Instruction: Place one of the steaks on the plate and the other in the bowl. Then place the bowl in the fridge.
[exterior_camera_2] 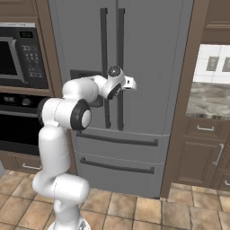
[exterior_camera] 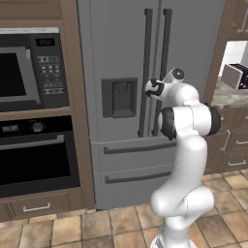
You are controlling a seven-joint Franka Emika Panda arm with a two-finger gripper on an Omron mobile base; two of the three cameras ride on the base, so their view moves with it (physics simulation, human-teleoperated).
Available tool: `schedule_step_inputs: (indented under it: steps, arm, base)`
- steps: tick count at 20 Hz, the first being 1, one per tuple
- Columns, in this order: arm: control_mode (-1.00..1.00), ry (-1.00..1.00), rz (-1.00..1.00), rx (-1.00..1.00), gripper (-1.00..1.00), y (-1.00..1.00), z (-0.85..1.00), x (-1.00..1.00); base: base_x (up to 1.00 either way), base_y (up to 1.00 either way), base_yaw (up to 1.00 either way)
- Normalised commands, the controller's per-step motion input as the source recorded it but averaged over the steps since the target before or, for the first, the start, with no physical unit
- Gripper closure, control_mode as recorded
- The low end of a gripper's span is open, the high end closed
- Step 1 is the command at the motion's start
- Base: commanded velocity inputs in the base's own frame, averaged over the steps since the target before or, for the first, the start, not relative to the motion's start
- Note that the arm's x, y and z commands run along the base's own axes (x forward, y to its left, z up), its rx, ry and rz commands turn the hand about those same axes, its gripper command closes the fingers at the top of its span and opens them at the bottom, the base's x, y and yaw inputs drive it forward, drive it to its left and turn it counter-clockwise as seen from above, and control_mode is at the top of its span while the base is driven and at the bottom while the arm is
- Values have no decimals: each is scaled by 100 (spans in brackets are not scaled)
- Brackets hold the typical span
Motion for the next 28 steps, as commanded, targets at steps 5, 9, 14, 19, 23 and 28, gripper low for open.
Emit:
schedule_step_inputs:
  steps: [5,9,14,19,23,28]
  arm:
    - [-100,0,0,0,100,-27,27,-63]
    - [-100,0,5,10,100,-61,31,-78]
    - [-100,0,8,18,100,-65,41,-87]
    - [-100,0,11,21,100,-77,11,-80]
    - [-100,0,9,12,100,-49,15,-71]
    - [-100,0,0,0,-100,0,0,-19]
  base:
    - [0,0,0]
    - [0,0,0]
    - [0,0,0]
    - [0,0,0]
    - [0,0,0]
    - [0,0,0]
